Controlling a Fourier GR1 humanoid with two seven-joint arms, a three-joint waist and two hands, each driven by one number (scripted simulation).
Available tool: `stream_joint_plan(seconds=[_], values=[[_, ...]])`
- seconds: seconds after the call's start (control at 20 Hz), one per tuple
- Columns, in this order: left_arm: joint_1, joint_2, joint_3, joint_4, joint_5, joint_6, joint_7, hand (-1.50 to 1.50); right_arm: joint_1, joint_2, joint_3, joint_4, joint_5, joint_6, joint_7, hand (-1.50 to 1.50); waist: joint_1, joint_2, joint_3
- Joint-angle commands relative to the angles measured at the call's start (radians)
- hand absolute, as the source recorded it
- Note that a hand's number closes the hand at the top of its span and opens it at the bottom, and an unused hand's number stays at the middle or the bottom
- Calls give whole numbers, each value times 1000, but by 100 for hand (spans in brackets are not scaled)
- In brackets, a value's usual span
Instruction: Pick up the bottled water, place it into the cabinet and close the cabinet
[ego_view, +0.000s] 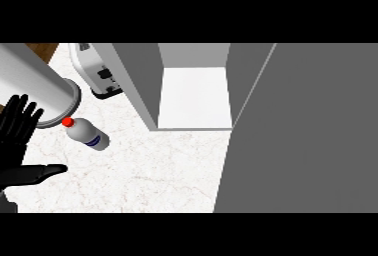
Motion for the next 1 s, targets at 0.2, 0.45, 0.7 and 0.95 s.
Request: stream_joint_plan(seconds=[0.2,0.45,0.7,0.95], values=[[-109,20,8,335,-50,-42,-141,-150,-13,-8,52,-58,108,-35,36,-150,-4,1,0],[-112,64,48,561,-63,-118,-298,-150,9,-48,61,-120,86,-46,63,-150,-9,1,-1],[-190,34,7,700,-136,-79,-391,-150,25,-56,118,-117,132,-84,44,-150,-10,0,-1],[-280,59,25,940,-176,-86,-559,-150,-19,-53,140,-61,150,-107,30,-150,-16,3,-2]])
